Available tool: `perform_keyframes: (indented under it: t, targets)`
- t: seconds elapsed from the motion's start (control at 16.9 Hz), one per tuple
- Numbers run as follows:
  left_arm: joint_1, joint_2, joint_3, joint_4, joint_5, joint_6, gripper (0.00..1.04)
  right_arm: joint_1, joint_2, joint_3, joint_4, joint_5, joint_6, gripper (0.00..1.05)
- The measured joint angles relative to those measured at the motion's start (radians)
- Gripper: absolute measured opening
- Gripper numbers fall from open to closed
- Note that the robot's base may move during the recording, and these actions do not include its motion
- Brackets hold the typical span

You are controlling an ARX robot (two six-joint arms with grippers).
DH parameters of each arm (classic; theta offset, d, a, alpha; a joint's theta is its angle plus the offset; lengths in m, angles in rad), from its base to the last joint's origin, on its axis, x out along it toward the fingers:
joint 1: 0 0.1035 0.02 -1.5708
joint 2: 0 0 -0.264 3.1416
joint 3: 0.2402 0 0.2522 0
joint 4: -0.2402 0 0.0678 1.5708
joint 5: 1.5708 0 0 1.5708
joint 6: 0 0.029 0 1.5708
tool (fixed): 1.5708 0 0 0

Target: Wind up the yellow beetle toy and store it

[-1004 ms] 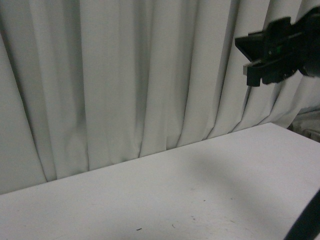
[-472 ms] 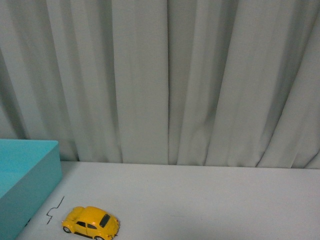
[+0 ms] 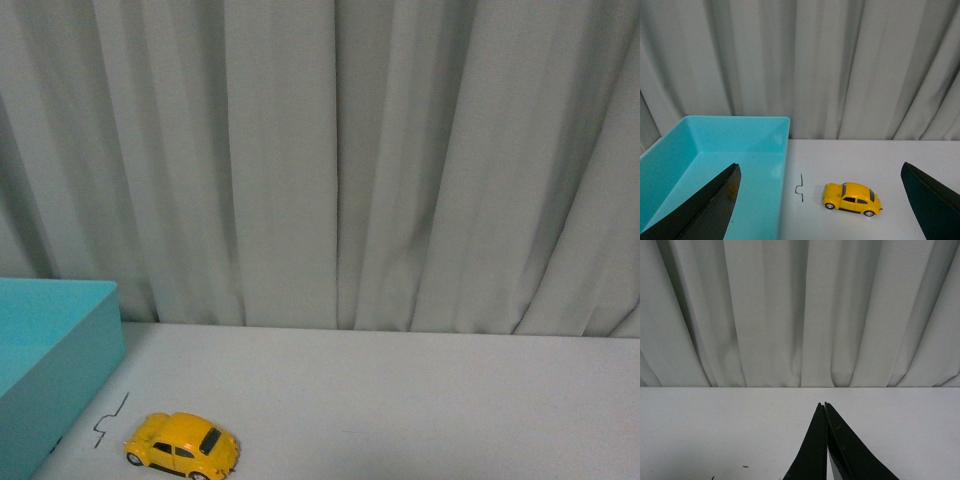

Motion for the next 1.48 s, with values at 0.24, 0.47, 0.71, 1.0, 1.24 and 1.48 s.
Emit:
perform_keyframes:
  t: [0.24,0.47,0.71,1.0,1.24,1.48]
  targets:
    - [0.0,0.0,0.0,0.0,0.0,0.0,0.98,0.0,-0.066,-0.042,-0.031,0.0,0.002,0.02]
    - [0.0,0.0,0.0,0.0,0.0,0.0,0.98,0.0,-0.196,-0.042,-0.142,0.0,0.002,0.02]
    - [0.0,0.0,0.0,0.0,0.0,0.0,0.98,0.0,-0.288,-0.042,-0.228,0.0,0.002,0.02]
    - [0.0,0.0,0.0,0.0,0.0,0.0,0.98,0.0,-0.447,-0.041,-0.443,-0.001,0.003,0.02]
    - [0.0,0.0,0.0,0.0,-0.001,0.0,0.98,0.0,-0.521,-0.041,-0.467,0.003,0.003,0.02]
    - [0.0,0.0,0.0,0.0,0.0,0.0,0.98,0.0,-0.521,-0.041,-0.468,0.003,0.003,0.38]
